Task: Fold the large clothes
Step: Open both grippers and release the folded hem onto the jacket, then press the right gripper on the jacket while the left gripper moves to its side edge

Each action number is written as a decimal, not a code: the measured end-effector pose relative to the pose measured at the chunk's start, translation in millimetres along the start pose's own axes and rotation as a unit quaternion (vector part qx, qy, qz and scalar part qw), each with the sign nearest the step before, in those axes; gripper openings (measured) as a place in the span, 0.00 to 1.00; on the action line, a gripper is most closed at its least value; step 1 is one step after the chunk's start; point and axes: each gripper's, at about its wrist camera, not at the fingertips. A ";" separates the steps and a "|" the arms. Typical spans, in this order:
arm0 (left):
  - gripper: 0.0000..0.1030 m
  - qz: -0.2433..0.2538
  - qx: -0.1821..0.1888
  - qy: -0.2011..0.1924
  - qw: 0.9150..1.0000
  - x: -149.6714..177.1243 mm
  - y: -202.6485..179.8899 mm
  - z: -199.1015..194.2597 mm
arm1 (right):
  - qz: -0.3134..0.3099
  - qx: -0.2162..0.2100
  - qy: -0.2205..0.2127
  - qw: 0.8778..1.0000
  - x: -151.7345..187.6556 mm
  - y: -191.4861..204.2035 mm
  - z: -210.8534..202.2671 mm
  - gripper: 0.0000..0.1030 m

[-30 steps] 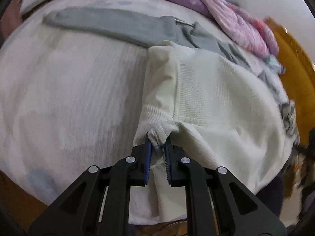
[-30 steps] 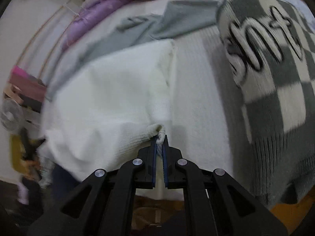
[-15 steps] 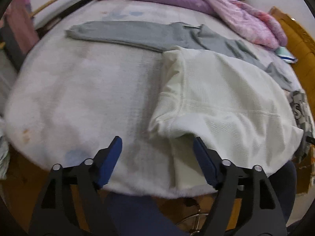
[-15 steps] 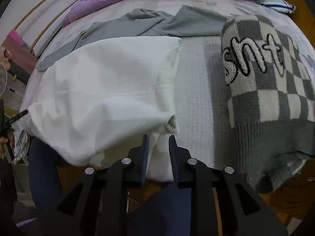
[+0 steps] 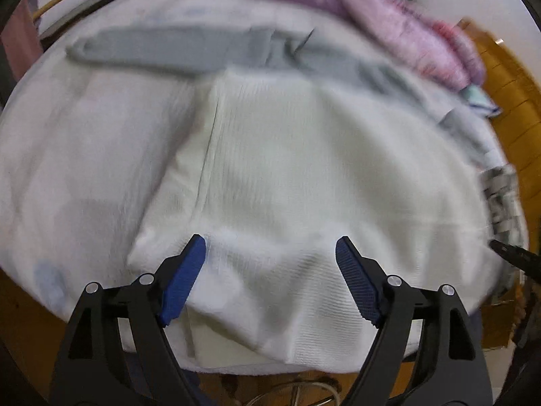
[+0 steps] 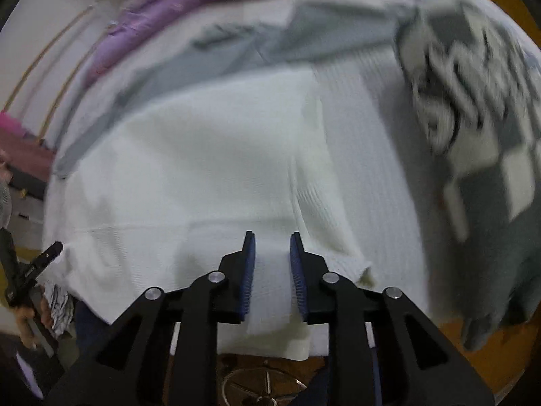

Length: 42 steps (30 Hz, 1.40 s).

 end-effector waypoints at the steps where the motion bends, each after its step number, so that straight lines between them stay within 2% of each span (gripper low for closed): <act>1: 0.78 0.000 -0.008 0.015 1.000 5.4 1.7 10.3 | 0.001 0.010 0.008 1.000 5.6 -1.4 7.9 0.18; 4: 0.78 -0.004 -0.010 0.027 1.000 20.3 11.9 24.6 | 0.021 0.008 0.034 0.999 28.3 -12.4 32.2 0.15; 6: 0.77 0.004 -0.014 0.023 1.000 24.5 13.4 27.4 | 0.013 0.014 0.022 1.000 35.6 -12.2 33.7 0.14; 12: 0.77 0.011 -0.026 0.031 0.999 20.9 13.1 25.2 | 0.003 0.039 0.038 0.999 28.0 0.4 23.3 0.14; 14: 0.78 0.009 -0.020 0.030 0.999 22.0 12.7 25.2 | -0.003 0.006 0.028 1.000 24.6 15.8 12.9 0.14; 16: 0.78 0.003 -0.010 0.026 1.000 22.0 14.4 27.1 | -0.022 -0.022 0.039 0.999 28.1 32.0 12.5 0.14; 18: 0.78 -0.005 0.000 0.023 1.000 21.9 19.4 26.8 | -0.033 -0.019 0.063 0.997 33.3 38.2 28.5 0.13; 20: 0.78 -0.015 0.011 0.023 1.000 21.2 23.9 24.5 | -0.023 0.004 0.092 0.995 41.2 29.8 55.2 0.07; 21: 0.78 -0.021 0.018 0.024 0.999 20.4 26.4 23.7 | -0.011 -0.015 0.076 0.997 43.2 21.2 60.0 0.06; 22: 0.79 -0.025 0.025 0.024 0.999 20.4 27.3 22.2 | 0.000 -0.023 0.080 0.997 41.7 18.7 56.3 0.06; 24: 0.81 -0.038 0.046 0.023 0.998 20.9 33.0 20.3 | 0.000 -0.019 0.087 0.996 34.4 24.1 47.9 0.09; 26: 0.81 -0.048 0.053 0.019 0.997 23.0 36.1 16.2 | -0.009 -0.037 0.067 0.997 24.1 39.1 29.7 0.09; 28: 0.81 -0.048 0.049 0.016 0.998 24.3 34.6 15.5 | -0.030 -0.066 0.035 0.997 5.3 69.0 8.2 0.09; 31: 0.84 -0.043 0.043 0.013 0.998 26.7 30.1 17.5 | -0.079 -0.091 0.013 0.993 -29.9 130.1 1.7 0.09; 35: 0.85 -0.040 0.038 0.011 0.998 29.7 30.0 17.2 | -0.104 -0.072 -0.006 0.992 -75.6 189.0 22.8 0.08; 36: 0.85 -0.037 0.037 0.011 0.999 29.4 28.9 17.7 | -0.102 -0.069 -0.008 0.992 -73.8 193.4 26.5 0.07; 39: 0.86 -0.037 0.046 0.008 0.998 28.8 29.8 19.5 | -0.088 -0.042 -0.003 0.995 -100.2 205.4 53.6 0.06; 41: 0.87 -0.034 0.047 0.009 0.998 29.6 30.1 20.5 | -0.078 -0.028 0.017 0.996 -112.1 208.6 77.7 0.03; 42: 0.87 -0.033 0.049 0.009 0.998 29.5 30.6 21.1 | -0.073 -0.021 0.025 0.997 -107.8 213.1 88.1 0.02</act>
Point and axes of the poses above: each gripper's, at about its wrist camera, not at the fingertips, and z roughly the way its jaws point, y to its left, x to its underside, and after that the axes turned 5 degrees about y, right-handed
